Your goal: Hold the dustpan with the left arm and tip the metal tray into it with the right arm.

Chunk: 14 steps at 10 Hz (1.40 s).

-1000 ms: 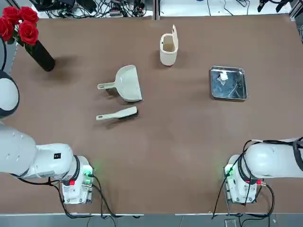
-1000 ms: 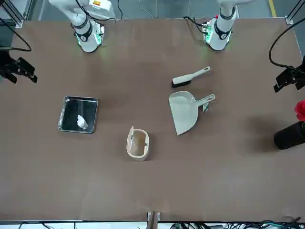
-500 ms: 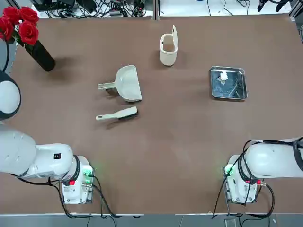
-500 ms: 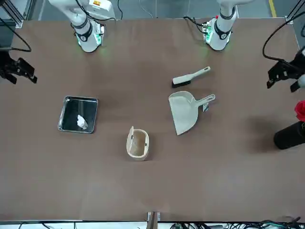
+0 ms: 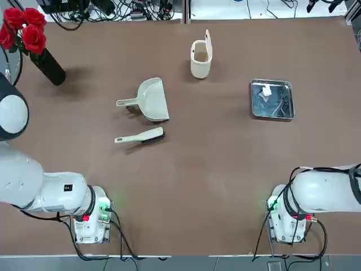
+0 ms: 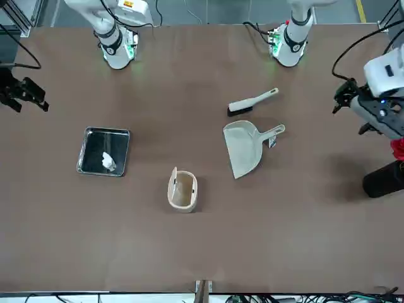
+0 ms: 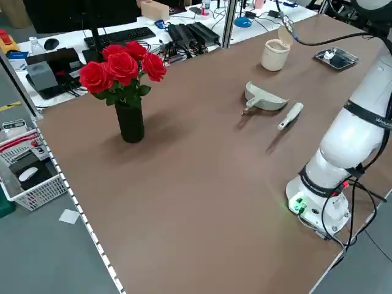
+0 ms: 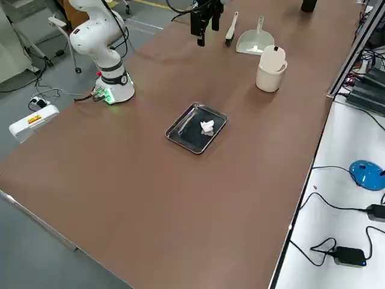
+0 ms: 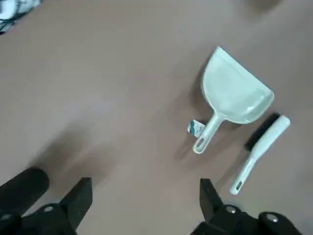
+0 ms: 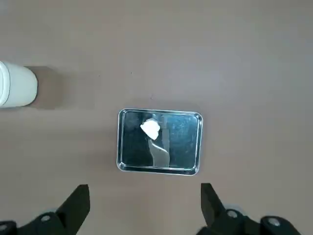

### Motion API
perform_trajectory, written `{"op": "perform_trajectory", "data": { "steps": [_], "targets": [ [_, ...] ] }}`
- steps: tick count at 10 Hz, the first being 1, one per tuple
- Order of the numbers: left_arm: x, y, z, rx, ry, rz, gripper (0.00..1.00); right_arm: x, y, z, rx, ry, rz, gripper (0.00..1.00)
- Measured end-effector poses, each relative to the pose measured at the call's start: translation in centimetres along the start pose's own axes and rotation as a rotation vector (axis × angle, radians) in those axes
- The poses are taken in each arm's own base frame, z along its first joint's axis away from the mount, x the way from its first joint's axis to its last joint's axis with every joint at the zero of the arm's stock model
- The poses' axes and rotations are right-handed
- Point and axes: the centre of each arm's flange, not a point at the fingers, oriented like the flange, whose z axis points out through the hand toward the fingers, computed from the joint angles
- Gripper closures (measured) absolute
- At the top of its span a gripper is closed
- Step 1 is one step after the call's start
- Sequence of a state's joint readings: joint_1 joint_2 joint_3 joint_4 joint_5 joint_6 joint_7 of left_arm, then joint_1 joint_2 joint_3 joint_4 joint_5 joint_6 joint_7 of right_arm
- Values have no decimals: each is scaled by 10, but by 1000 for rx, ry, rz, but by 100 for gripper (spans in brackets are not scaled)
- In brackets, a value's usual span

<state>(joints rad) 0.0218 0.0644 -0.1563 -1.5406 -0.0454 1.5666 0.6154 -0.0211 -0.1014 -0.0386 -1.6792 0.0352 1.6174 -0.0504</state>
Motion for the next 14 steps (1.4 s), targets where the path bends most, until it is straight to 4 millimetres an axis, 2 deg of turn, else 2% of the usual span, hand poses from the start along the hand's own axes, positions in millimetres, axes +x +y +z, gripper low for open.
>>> {"op": "perform_trajectory", "data": {
  "steps": [3, 6, 7, 9, 10, 12, 14],
  "targets": [
    [21, 22, 45, -43, -48, 207, 1, 0, 0, -1, 0, 4, 0, 0],
    [47, 62, 102, -18, -65, 370, 1, 1, 1, -2, -1, 13, 1, 0],
    [49, 67, 121, -2, -66, 421, 1, 1, 1, -2, 0, 13, 2, 0],
    [46, 71, 158, 31, -68, 503, 2, 1, 4, -1, 0, 8, 7, 0],
    [42, 75, 175, 40, -67, 533, 2, 0, 12, 0, 0, 4, 22, 0],
    [30, 91, 205, 40, -82, 571, 4, -2, 29, 2, 0, -2, 52, 0],
    [17, 109, 235, 38, -97, 596, 6, -2, 30, 5, 0, -8, 54, 0]
  ]
}}
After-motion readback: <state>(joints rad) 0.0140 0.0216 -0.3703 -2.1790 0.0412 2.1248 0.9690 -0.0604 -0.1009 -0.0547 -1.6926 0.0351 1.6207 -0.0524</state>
